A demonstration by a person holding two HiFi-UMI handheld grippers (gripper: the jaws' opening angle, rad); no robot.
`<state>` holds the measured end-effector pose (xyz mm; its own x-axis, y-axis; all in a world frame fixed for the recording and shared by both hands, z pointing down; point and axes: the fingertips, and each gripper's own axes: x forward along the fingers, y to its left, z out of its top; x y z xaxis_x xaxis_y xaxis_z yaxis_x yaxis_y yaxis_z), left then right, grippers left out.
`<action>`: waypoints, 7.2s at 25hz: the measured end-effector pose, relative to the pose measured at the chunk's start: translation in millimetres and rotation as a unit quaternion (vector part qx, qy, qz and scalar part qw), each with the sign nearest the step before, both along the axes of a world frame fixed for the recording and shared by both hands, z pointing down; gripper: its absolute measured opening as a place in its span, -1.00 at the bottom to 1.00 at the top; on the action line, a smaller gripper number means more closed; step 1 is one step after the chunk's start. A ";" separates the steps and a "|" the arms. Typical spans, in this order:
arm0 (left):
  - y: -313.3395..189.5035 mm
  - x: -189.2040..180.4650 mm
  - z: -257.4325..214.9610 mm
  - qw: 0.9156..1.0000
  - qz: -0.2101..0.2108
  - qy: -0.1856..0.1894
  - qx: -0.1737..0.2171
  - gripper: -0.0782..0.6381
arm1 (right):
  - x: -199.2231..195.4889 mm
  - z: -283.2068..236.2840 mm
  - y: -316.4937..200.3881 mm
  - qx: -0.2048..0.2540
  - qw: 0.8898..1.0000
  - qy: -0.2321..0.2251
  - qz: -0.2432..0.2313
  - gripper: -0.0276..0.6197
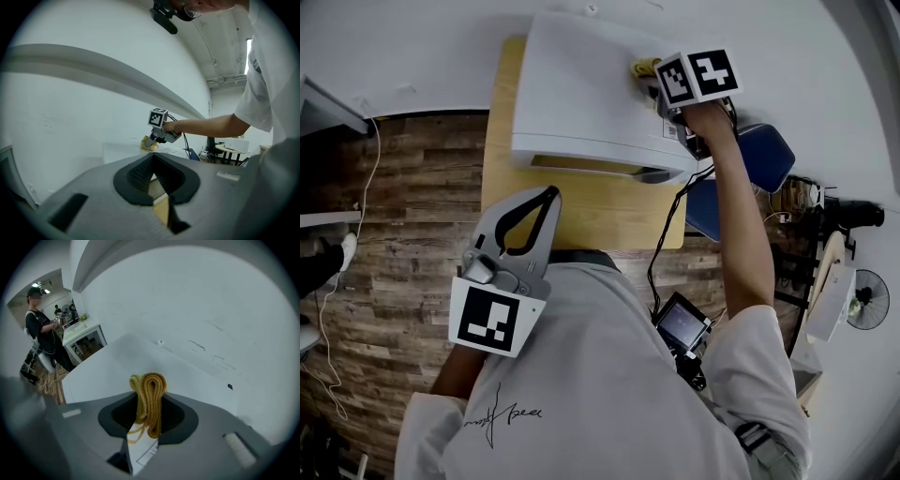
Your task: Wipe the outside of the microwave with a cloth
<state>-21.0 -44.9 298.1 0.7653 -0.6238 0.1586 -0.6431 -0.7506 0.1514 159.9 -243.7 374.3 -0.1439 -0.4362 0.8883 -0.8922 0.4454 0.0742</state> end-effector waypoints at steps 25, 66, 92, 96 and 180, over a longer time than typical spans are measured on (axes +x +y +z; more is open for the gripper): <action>1.2 -65.0 10.4 0.993 -0.115 0.008 -0.024 -0.80 | -171.4 2.4 -24.0 -0.016 0.988 -0.048 -0.148 -0.55; 3.5 43.9 -6.3 0.998 0.056 0.001 -0.003 -0.80 | 93.1 -43.2 60.4 0.030 0.996 -0.055 0.069 -0.54; -0.9 58.5 7.6 0.998 0.063 0.000 -0.022 -0.80 | 165.4 0.0 103.2 -0.010 0.991 0.030 0.132 -0.54; 7.5 57.4 6.3 0.997 0.071 -0.006 -0.015 -0.80 | 157.8 0.4 103.4 -0.010 0.991 0.038 0.126 -0.54; 36.8 -38.6 9.8 0.996 -0.077 -0.003 -0.032 -0.80 | -201.5 -72.9 73.0 0.134 0.938 -0.259 -0.188 -0.53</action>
